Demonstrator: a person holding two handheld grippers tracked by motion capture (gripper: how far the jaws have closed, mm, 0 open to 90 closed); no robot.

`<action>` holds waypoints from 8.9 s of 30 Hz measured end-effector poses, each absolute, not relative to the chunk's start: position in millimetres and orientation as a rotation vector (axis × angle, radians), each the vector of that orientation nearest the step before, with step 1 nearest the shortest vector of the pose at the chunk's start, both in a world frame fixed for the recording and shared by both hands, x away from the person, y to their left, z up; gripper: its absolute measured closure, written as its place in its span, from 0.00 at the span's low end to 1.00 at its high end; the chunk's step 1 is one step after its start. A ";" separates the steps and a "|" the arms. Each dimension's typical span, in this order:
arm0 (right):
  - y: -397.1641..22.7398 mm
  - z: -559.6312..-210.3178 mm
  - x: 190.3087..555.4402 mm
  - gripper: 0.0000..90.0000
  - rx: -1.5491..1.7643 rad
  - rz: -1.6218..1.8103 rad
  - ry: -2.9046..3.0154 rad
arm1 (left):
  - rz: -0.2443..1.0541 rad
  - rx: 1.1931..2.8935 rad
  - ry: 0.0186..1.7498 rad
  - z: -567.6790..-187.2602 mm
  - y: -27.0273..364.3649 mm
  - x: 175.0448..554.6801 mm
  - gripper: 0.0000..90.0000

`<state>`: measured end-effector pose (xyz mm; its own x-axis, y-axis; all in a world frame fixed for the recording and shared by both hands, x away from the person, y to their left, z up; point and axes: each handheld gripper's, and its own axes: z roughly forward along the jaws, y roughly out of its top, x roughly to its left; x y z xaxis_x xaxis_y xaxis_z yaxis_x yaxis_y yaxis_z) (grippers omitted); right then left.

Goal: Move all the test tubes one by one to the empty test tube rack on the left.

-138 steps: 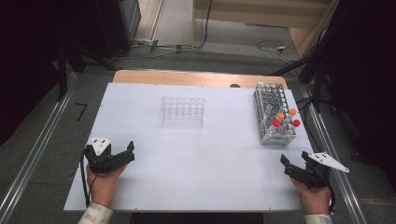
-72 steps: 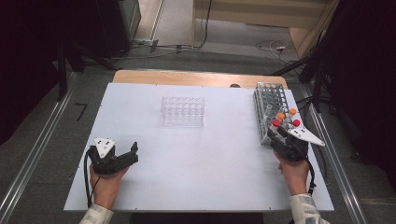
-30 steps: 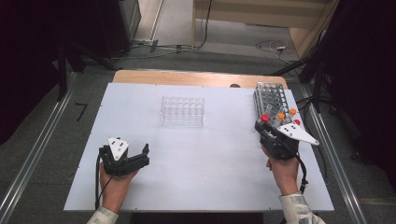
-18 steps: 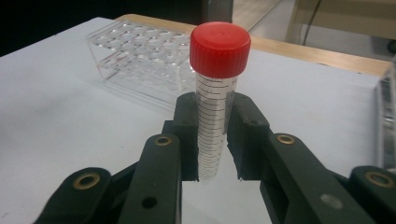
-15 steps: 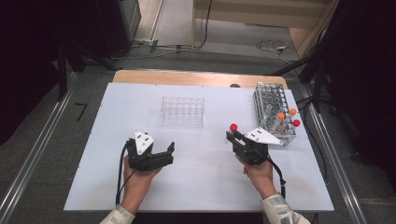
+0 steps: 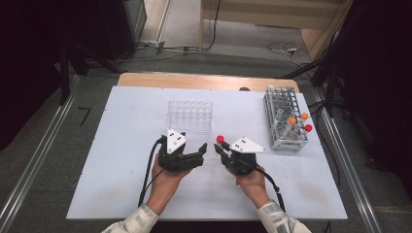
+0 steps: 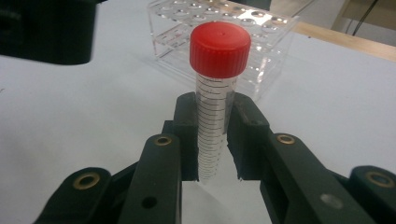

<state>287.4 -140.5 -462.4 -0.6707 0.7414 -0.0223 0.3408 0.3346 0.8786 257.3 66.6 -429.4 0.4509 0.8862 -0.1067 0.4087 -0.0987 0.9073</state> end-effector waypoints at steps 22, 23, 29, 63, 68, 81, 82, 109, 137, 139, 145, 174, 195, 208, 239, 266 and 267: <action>-133.7 -455.9 282.0 0.79 0.920 1.319 2.190 | 0.512 1.786 1.005 -424.0 27.2 274.6 0.77; -134.0 -455.4 281.9 0.77 0.923 1.320 2.183 | 0.513 1.787 1.005 -423.5 27.3 275.2 0.78; -139.7 -453.4 285.6 0.38 0.954 1.312 2.193 | 0.559 1.769 1.021 -413.0 30.9 287.3 0.78; -192.0 -446.4 290.4 0.32 1.100 1.318 2.108 | 0.699 1.678 1.179 -378.0 32.5 383.1 0.78; -193.4 -445.4 290.0 0.32 1.105 1.322 2.101 | 0.706 1.689 1.183 -384.8 28.7 383.8 0.78; -194.1 -446.6 290.8 0.32 1.109 1.316 2.104 | 0.680 1.728 1.228 -418.5 27.0 389.2 0.78; -194.1 -446.7 290.8 0.32 1.108 1.315 2.105 | 0.683 1.720 1.224 -420.0 27.4 388.9 0.78; -237.4 -441.9 286.6 0.30 1.178 1.248 2.013 | 0.677 1.719 1.242 -410.3 33.1 372.4 0.20; -344.9 -449.3 301.8 0.36 1.406 1.035 1.725 | 0.626 1.682 1.180 -405.4 54.3 338.1 0.18; -347.4 -449.8 305.6 0.41 1.417 1.042 1.714 | 0.632 1.685 1.176 -405.4 53.8 338.1 0.18; -354.0 -452.8 320.1 0.55 1.443 1.054 1.674 | 0.628 1.690 1.181 -406.3 54.8 338.1 0.18; -351.8 -407.7 306.4 0.79 1.324 1.131 1.591 | 0.623 1.685 1.207 -410.5 59.9 339.4 0.18; -293.1 -402.9 295.0 0.79 1.216 1.258 1.771 | 0.624 1.677 1.214 -410.9 65.5 335.2 0.18; -245.4 -421.7 300.8 0.79 1.144 1.255 1.934 | 0.613 1.683 1.204 -411.6 60.5 335.4 0.16; -152.4 -444.0 314.4 0.79 1.034 1.277 2.130 | 0.448 1.790 0.998 -404.7 11.4 318.6 0.55; -143.6 -441.4 315.3 0.79 1.029 1.278 2.123 | 0.457 1.804 0.995 -407.6 13.4 318.3 0.78; -143.4 -441.5 315.3 0.78 1.029 1.278 2.123 | 0.454 1.806 0.996 -407.5 13.7 318.5 0.78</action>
<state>315.3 -143.4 -441.5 -0.6175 0.7865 -0.0035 0.3648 0.2904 0.8847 318.5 13.7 -407.5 0.5929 0.7954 -0.1257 0.4265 -0.1778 0.8869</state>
